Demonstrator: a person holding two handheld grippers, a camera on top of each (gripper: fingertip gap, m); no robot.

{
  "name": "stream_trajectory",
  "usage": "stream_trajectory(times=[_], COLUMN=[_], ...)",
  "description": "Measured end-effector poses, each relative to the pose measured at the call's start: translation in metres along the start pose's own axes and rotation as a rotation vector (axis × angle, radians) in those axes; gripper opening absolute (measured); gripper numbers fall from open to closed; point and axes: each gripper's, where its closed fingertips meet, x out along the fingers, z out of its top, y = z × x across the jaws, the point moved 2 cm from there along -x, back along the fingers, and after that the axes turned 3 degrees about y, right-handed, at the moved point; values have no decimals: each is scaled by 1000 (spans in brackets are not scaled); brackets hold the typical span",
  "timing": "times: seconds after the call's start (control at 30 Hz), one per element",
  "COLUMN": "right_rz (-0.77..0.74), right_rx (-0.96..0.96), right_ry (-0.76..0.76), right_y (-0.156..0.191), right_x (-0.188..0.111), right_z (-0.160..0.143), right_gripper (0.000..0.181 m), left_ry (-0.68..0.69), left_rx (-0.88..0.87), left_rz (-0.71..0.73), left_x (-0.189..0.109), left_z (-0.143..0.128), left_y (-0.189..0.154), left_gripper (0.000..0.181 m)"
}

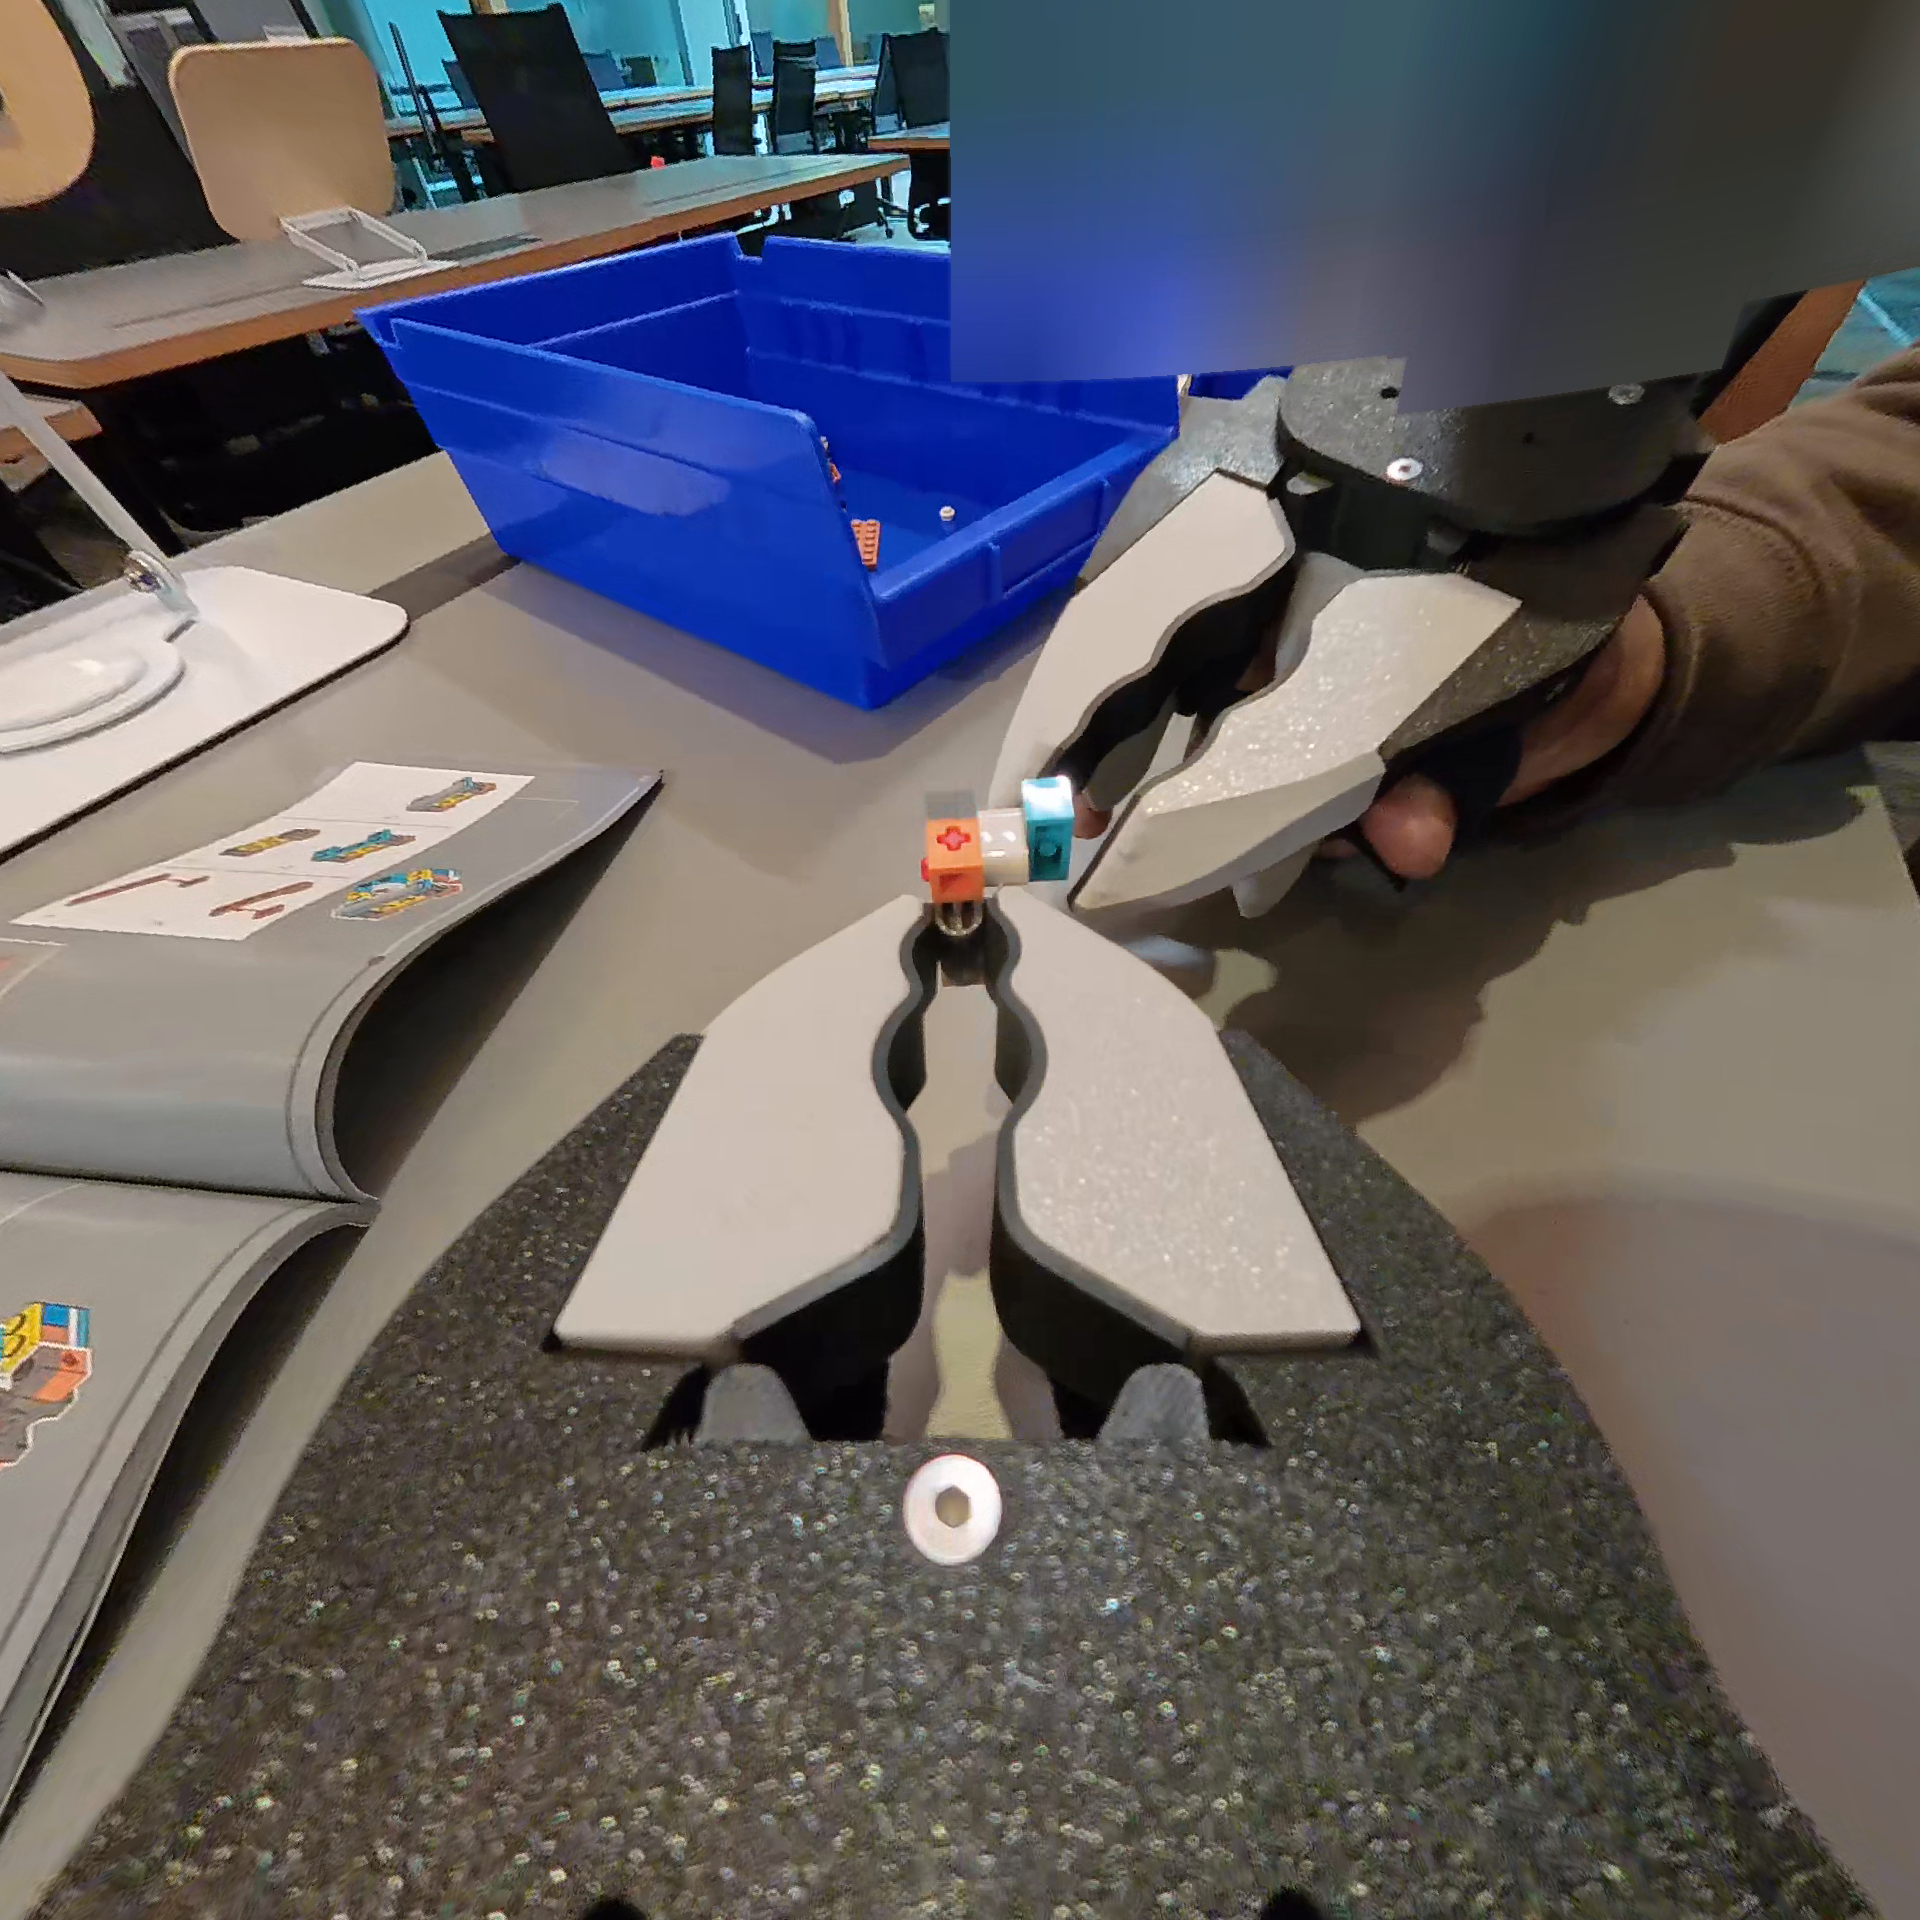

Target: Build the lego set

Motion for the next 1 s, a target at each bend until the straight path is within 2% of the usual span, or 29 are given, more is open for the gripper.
stream_trajectory(times=[0.7,1.0], right_rz=[-61,-110], right_rx=[-9,-19], right_ry=[33,99], right_y=[-2,-3], right_x=[2,6], right_z=[-1,-8], right_gripper=[13,13], left_ry=[13,56], left_rx=[22,97], left_rz=[35,96], left_x=[2,6], left_z=[-1,-5], left_y=[0,0], left_gripper=[8,8])
